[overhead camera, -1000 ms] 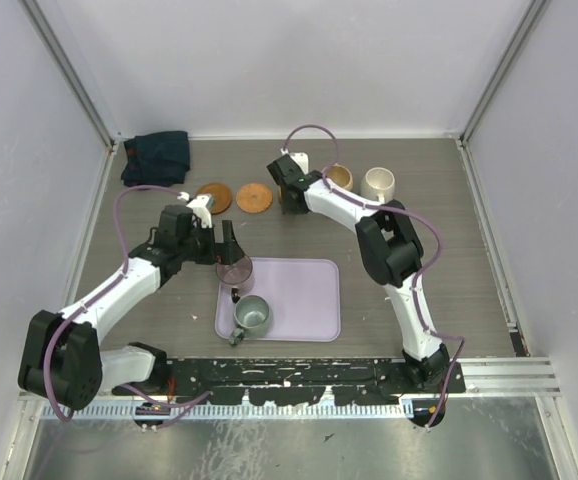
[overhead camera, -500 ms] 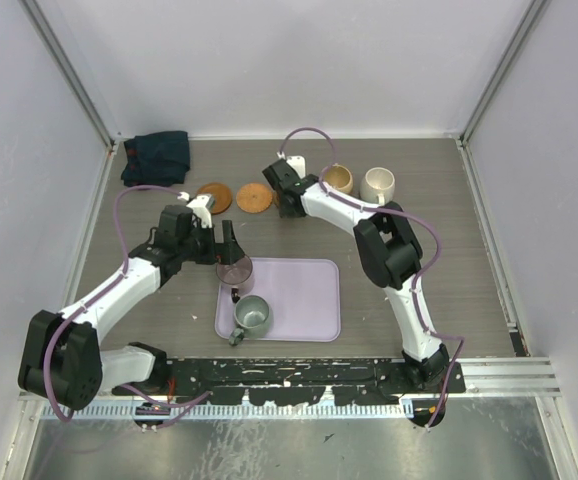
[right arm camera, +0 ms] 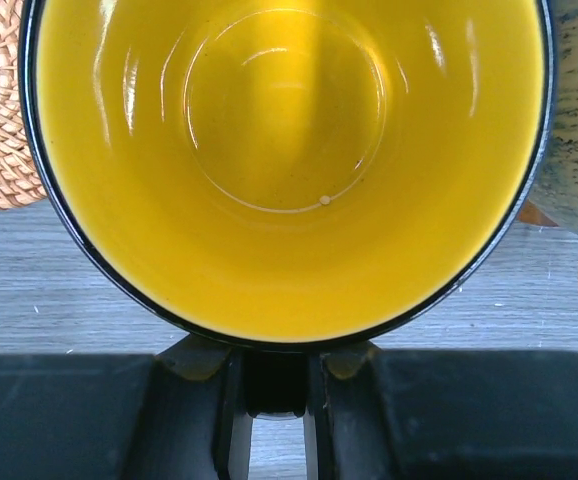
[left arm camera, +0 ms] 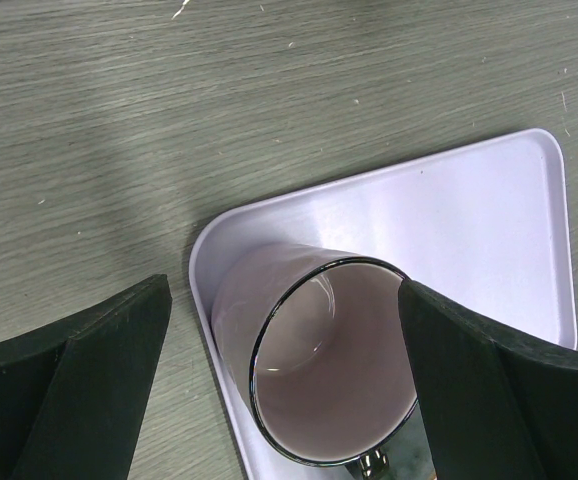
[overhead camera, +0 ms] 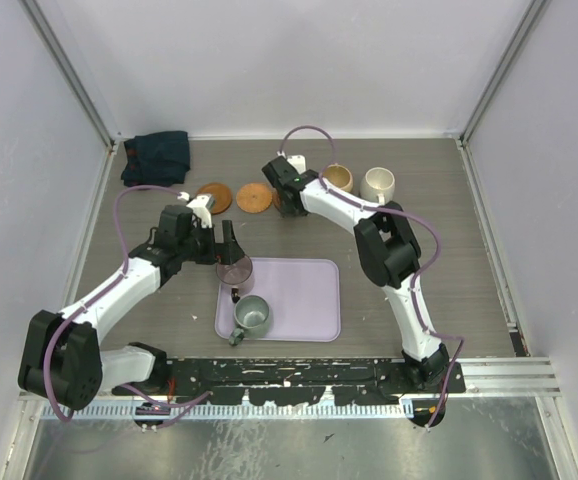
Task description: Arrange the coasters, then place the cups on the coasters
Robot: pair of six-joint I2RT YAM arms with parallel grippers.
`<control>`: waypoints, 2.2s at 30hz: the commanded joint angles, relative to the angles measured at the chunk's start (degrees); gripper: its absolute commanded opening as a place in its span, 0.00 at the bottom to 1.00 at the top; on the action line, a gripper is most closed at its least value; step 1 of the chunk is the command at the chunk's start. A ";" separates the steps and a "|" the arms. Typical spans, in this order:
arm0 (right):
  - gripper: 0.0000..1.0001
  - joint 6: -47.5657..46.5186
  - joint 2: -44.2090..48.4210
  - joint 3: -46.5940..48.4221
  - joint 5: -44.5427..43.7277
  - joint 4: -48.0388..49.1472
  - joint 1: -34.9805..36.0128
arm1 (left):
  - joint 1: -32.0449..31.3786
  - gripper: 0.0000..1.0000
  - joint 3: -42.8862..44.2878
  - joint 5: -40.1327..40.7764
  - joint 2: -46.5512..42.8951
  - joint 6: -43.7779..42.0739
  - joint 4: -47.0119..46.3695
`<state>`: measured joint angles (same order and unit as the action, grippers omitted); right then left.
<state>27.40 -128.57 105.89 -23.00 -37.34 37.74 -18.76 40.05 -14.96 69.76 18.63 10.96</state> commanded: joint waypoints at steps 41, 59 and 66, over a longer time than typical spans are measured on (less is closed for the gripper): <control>0.38 -1.24 2.68 0.59 5.20 3.14 -0.19 | -0.29 0.98 2.61 -0.83 2.58 0.53 -3.51; 0.62 -1.56 17.12 -14.20 2.98 7.49 3.51 | -0.38 0.98 2.37 1.09 -6.61 -0.38 1.91; 0.62 -0.91 28.01 -25.51 2.08 10.84 3.83 | -3.84 0.98 0.41 6.55 -15.42 0.90 9.90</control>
<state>25.87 -107.22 84.66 -19.18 -30.26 41.43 -20.16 40.42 -12.03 58.85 18.70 16.29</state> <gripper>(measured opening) 0.617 0.980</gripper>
